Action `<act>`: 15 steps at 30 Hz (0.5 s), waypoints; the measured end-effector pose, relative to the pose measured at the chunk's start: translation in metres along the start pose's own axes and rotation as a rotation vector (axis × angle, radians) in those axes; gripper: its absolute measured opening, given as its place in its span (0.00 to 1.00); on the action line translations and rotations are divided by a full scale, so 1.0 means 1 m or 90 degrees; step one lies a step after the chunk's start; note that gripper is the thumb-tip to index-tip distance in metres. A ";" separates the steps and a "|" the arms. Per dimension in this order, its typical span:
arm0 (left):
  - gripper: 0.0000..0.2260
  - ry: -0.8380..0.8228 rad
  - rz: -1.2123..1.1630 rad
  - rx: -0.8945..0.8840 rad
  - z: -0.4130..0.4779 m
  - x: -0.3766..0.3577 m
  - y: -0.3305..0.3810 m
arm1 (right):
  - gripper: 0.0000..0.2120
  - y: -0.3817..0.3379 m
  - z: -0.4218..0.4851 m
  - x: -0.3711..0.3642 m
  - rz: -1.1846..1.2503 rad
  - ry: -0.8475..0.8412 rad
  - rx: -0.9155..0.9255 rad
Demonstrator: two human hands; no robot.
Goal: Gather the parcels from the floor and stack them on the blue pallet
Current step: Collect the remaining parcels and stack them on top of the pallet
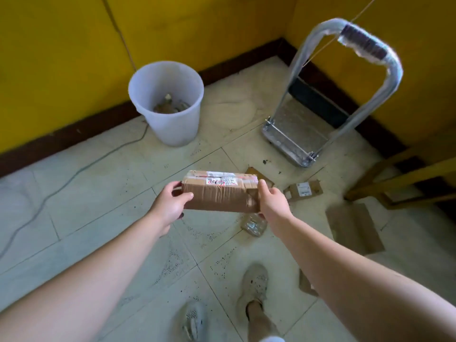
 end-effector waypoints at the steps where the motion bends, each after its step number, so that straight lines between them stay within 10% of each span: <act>1: 0.14 -0.027 -0.017 -0.010 -0.016 0.001 0.024 | 0.20 -0.007 -0.022 0.018 0.016 0.006 0.002; 6: 0.06 -0.088 -0.040 -0.078 -0.077 -0.007 0.148 | 0.05 -0.037 -0.115 0.101 0.154 0.018 0.023; 15: 0.07 -0.254 -0.079 -0.304 -0.198 -0.118 0.303 | 0.25 -0.010 -0.226 0.265 0.449 0.031 0.159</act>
Point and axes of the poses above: each hand's wrist, its own z-axis towards the middle knuckle, its own x-axis out of the back of the hand, y = z × x, the point moved 8 cm from there along z, towards the middle knuckle, and after that the axes turned 10 degrees about -x, right-handed, at the moved point
